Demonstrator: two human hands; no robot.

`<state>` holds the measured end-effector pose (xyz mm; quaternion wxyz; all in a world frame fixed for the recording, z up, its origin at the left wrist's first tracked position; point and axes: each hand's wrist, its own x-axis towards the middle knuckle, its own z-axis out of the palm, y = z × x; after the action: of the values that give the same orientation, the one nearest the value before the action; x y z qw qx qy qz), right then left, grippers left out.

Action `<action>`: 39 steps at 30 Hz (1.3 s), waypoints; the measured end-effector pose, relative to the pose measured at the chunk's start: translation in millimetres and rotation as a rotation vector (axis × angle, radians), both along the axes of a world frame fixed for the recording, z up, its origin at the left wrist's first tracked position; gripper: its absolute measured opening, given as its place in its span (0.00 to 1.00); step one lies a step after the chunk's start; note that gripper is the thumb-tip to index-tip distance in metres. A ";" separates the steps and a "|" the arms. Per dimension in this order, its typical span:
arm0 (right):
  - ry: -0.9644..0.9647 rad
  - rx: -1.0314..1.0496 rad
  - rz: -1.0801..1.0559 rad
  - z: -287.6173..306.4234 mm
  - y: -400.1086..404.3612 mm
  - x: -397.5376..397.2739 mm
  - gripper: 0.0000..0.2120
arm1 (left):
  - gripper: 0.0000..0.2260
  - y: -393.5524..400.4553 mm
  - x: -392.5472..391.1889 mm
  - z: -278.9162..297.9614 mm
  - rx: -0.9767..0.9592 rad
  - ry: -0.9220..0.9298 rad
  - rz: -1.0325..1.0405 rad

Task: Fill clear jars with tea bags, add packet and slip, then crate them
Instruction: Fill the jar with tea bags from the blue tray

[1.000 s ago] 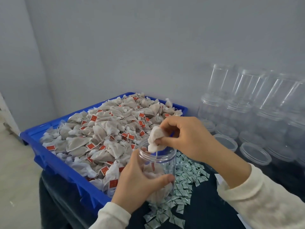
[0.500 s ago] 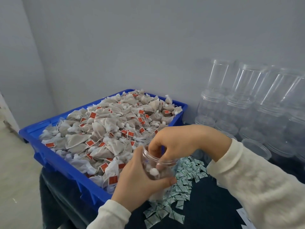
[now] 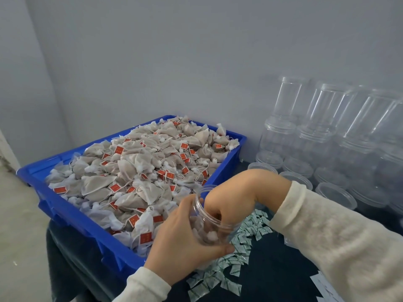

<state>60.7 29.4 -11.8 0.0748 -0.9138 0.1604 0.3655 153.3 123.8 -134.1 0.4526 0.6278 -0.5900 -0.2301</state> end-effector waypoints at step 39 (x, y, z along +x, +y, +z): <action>-0.442 -0.089 -0.417 -101.6 -102.1 79.4 0.12 | 0.45 -2.6 2.0 13.6 0.006 0.126 0.019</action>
<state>140.1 -72.8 -113.4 0.1409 -0.9210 0.3401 0.1274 155.3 121.3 -120.4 0.4891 0.6191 -0.5536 -0.2664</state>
